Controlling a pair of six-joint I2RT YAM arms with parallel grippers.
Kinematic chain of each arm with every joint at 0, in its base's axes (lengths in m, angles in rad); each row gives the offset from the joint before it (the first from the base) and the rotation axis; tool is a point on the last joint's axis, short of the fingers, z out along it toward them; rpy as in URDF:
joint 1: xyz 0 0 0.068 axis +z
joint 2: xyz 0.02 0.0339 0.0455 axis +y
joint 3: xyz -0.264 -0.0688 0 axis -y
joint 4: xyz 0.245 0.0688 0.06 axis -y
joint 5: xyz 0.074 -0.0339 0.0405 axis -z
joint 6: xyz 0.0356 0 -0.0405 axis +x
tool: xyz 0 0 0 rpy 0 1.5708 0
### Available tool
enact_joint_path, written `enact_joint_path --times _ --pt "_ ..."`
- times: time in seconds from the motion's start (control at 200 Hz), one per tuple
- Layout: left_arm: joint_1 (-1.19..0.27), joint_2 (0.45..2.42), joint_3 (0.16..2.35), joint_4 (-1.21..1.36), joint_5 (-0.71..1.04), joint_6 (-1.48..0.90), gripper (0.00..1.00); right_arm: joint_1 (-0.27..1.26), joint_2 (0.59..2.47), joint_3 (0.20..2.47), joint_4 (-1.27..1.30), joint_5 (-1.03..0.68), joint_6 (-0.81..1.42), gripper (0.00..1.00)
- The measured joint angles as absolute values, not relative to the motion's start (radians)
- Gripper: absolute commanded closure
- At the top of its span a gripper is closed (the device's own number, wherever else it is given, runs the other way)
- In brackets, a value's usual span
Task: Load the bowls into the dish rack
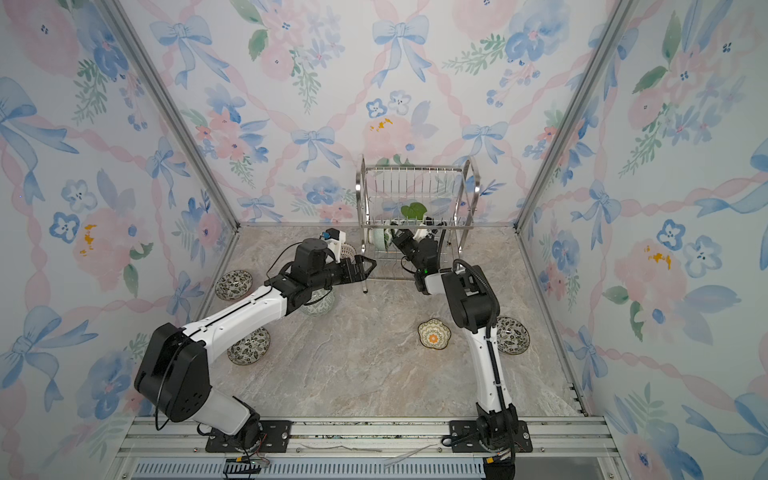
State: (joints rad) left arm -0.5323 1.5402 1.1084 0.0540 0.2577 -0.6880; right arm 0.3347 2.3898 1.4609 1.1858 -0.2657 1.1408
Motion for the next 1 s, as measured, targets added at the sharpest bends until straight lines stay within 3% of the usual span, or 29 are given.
enact_joint_path --times 1.0 --pt "-0.532 1.54 1.085 0.054 0.258 -0.688 0.02 0.308 2.299 1.4 1.037 -0.38 1.016 1.0"
